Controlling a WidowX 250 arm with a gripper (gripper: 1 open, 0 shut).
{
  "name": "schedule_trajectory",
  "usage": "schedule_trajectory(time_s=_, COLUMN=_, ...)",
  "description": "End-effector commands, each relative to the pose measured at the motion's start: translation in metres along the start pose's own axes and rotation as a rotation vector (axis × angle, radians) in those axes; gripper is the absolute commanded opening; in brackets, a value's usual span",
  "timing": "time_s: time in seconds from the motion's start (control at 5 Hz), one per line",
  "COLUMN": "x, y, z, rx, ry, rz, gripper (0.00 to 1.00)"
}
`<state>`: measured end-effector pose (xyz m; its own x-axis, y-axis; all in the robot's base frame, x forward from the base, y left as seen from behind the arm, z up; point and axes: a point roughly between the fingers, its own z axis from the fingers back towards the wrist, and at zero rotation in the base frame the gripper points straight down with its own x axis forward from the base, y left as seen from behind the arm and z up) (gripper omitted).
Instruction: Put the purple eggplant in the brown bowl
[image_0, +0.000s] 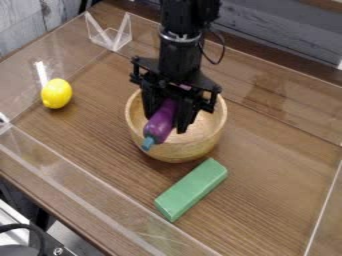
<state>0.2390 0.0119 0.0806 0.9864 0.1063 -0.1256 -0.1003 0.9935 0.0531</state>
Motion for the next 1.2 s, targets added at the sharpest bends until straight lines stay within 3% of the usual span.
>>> schedule_trajectory(time_s=0.0, x=0.008, y=0.0, z=0.0, rx=-0.01, ry=-0.04, rz=0.005, gripper=0.0)
schedule_trajectory(time_s=1.0, x=0.019, y=0.0, z=-0.013, rx=-0.034, ry=-0.039, rz=0.019, gripper=0.0)
